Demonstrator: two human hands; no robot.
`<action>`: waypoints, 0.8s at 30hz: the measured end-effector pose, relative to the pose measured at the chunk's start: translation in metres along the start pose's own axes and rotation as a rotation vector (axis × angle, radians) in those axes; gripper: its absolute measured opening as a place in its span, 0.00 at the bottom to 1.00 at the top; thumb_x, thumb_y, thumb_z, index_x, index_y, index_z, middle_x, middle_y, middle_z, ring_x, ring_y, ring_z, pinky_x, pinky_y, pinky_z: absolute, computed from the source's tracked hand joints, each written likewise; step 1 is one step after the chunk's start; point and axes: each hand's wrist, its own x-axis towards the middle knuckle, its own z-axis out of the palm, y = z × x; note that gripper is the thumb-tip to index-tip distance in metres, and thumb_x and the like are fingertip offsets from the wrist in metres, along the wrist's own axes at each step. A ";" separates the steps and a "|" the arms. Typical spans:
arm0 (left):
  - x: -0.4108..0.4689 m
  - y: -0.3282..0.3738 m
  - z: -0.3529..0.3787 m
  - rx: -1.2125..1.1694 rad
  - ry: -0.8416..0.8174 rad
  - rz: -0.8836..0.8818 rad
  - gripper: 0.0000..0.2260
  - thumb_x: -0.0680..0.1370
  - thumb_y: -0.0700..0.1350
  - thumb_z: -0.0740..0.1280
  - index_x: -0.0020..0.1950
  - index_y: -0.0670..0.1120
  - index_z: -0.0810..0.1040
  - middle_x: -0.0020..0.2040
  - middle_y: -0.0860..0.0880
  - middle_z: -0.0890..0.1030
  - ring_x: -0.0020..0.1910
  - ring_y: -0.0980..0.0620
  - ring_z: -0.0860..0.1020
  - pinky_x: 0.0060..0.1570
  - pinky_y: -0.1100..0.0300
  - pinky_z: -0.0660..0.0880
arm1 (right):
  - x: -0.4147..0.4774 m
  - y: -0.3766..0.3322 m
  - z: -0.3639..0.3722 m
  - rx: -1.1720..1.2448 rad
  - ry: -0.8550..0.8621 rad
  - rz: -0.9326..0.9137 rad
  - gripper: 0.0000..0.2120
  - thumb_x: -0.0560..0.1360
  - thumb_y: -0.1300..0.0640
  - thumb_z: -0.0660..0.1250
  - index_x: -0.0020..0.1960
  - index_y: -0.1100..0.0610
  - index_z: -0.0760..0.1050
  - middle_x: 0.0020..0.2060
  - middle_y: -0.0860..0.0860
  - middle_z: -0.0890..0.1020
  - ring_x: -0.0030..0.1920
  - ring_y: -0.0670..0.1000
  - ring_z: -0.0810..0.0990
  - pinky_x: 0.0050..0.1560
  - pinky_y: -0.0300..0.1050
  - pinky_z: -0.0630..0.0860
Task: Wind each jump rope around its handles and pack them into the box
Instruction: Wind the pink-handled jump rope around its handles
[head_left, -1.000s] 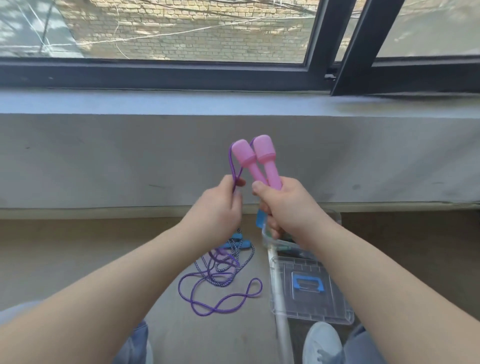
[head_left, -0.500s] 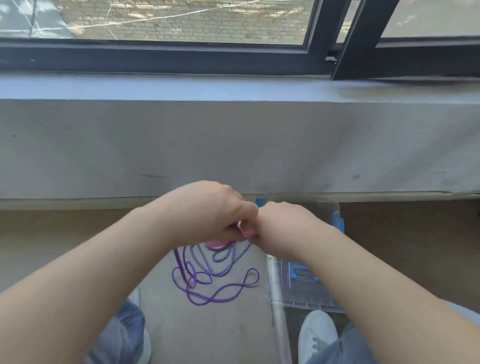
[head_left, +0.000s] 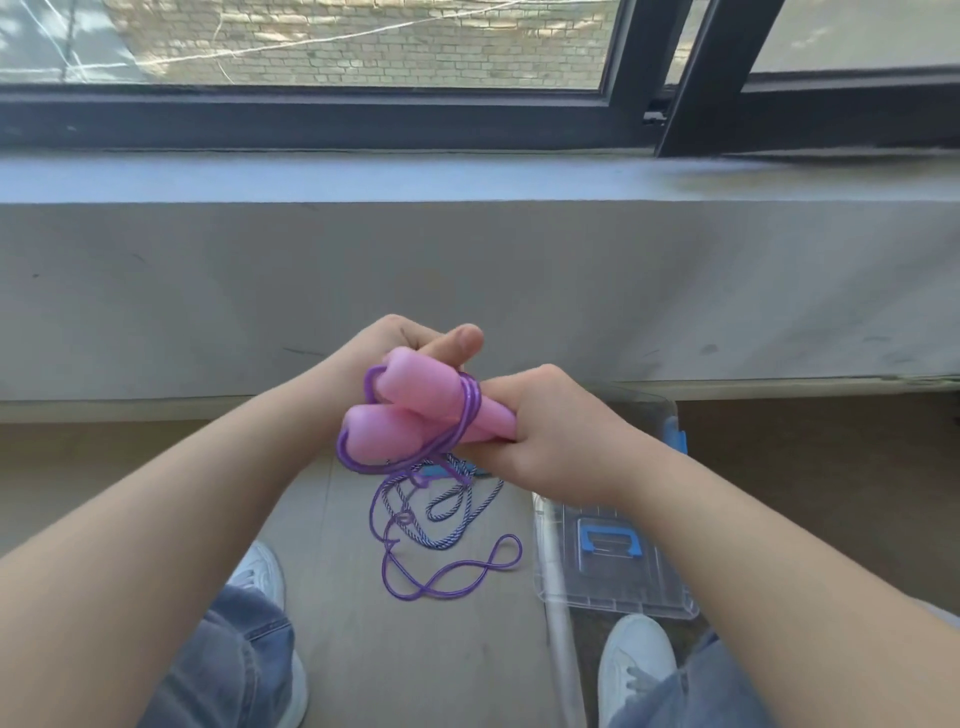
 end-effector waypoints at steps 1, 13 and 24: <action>0.002 -0.003 0.002 0.077 0.041 -0.028 0.22 0.81 0.45 0.66 0.27 0.42 0.71 0.27 0.48 0.69 0.27 0.51 0.66 0.25 0.63 0.64 | 0.000 0.001 -0.001 0.049 0.038 0.007 0.17 0.75 0.59 0.72 0.31 0.46 0.72 0.26 0.43 0.71 0.30 0.45 0.66 0.32 0.42 0.66; -0.010 -0.016 0.047 0.411 0.059 0.004 0.15 0.83 0.52 0.56 0.46 0.48 0.79 0.30 0.52 0.73 0.28 0.50 0.72 0.33 0.56 0.73 | 0.016 0.032 -0.017 -0.363 0.349 0.488 0.03 0.73 0.57 0.63 0.40 0.54 0.72 0.36 0.56 0.78 0.40 0.64 0.76 0.39 0.49 0.72; 0.002 -0.008 0.009 1.107 0.176 0.686 0.23 0.77 0.63 0.62 0.30 0.48 0.72 0.25 0.51 0.68 0.26 0.47 0.68 0.24 0.57 0.69 | 0.001 0.006 0.017 -0.717 -0.431 0.139 0.06 0.74 0.59 0.62 0.40 0.51 0.71 0.33 0.49 0.71 0.35 0.55 0.73 0.35 0.45 0.70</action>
